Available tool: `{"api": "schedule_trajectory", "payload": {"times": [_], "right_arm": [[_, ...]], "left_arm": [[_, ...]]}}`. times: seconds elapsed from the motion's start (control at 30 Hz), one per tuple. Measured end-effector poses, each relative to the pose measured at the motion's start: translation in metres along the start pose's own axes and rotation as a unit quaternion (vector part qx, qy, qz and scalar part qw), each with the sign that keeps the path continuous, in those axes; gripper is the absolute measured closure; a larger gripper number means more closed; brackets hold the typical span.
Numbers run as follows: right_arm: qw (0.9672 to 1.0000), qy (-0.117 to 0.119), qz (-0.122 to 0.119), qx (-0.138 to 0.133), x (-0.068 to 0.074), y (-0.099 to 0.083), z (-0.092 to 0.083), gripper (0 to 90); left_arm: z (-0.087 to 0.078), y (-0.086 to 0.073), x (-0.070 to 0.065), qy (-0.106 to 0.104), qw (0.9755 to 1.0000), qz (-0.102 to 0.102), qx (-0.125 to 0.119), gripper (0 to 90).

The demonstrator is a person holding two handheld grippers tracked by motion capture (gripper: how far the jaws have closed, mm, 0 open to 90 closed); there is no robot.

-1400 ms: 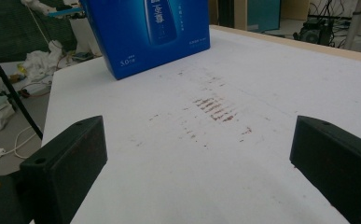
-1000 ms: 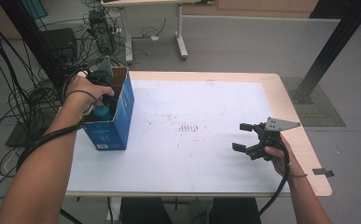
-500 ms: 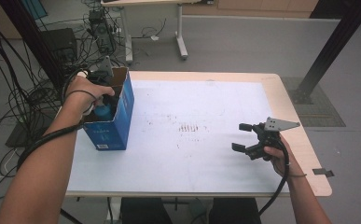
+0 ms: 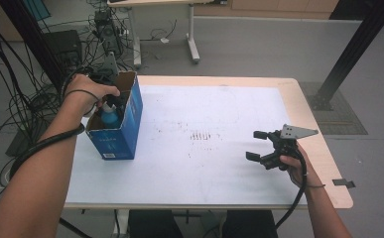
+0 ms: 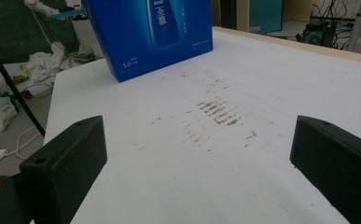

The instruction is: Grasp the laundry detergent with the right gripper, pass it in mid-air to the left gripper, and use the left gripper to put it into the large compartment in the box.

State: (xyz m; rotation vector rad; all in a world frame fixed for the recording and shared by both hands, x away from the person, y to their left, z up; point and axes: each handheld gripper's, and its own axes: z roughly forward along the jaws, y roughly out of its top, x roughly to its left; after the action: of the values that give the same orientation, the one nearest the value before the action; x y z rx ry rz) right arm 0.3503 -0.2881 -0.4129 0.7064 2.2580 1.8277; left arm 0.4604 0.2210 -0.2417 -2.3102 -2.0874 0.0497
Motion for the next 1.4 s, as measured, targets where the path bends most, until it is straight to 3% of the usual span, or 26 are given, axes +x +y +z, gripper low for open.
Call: {"api": "schedule_trajectory", "payload": {"times": [0.63, 1.1, 1.4], "right_arm": [[1.0, 0.004, -0.003, 0.0, 0.001, 0.002, 0.004, 3.7], [1.0, 0.002, -0.003, 0.001, 0.001, 0.004, 0.003, 3.5], [1.0, -0.003, -0.002, 0.003, 0.0, 0.006, 0.002, 3.6]], "left_arm": [[-0.046, -0.014, -0.009, 0.016, 0.9992, 0.019, -0.03, 30.5], [-0.062, -0.019, -0.02, 0.028, 0.9984, 0.022, -0.044, 12.0], [-0.069, -0.022, -0.033, 0.029, 0.9976, 0.03, -0.056, 9.1]]}}
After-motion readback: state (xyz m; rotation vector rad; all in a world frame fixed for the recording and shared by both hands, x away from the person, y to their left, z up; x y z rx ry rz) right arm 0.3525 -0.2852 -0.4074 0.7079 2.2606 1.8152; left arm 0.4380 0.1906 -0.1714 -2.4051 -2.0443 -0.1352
